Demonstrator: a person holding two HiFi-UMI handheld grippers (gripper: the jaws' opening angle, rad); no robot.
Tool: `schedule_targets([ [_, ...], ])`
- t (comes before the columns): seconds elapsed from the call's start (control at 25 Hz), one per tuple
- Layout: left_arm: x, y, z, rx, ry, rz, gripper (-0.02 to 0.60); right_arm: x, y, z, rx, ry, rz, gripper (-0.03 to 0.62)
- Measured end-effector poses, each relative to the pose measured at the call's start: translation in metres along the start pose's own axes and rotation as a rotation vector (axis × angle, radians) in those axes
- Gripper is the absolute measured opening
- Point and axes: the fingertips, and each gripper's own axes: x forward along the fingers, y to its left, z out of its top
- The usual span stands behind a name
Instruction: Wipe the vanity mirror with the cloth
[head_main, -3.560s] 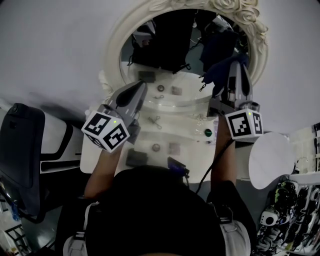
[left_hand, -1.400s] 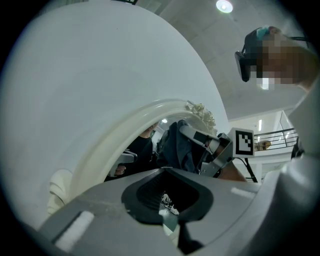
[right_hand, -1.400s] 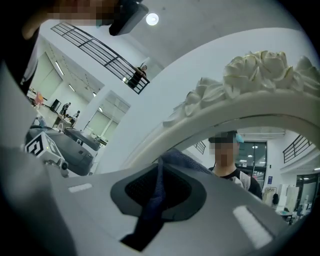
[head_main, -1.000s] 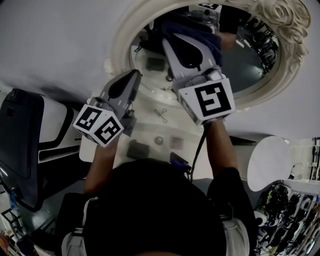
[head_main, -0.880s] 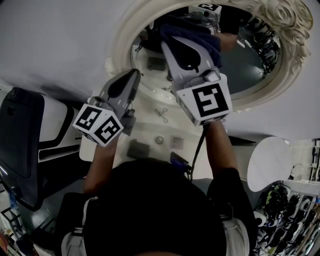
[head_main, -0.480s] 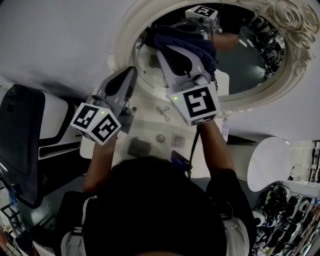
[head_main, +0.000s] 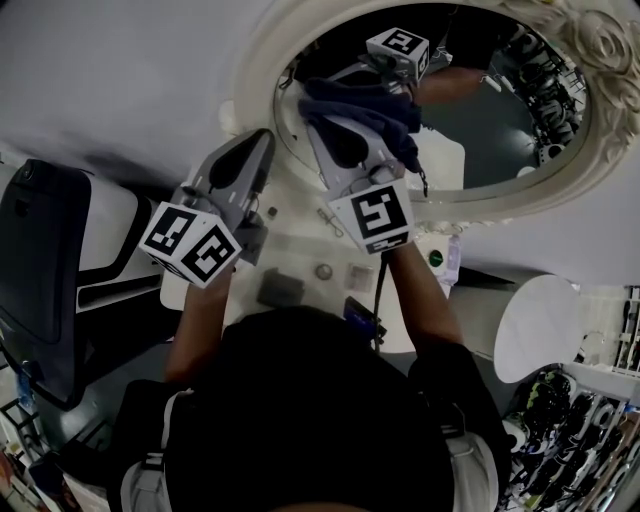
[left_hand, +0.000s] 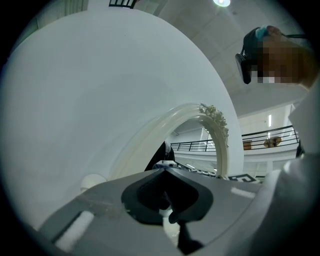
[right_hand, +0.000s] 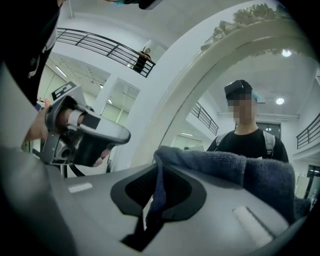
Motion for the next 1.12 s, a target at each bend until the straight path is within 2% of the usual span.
schedule_targets([
  [0.76, -0.002, 0.008, -0.008, -0.005, 0.020, 0.021, 0.002, 0.009, 0.053, -0.144, 0.050, 0.173, 0.100, 0.035],
  [1.12, -0.002, 0.006, -0.009, -0.004, 0.027, 0.016, 0.002, -0.001, 0.060, -0.200, 0.170, 0.271, 0.138, 0.035],
])
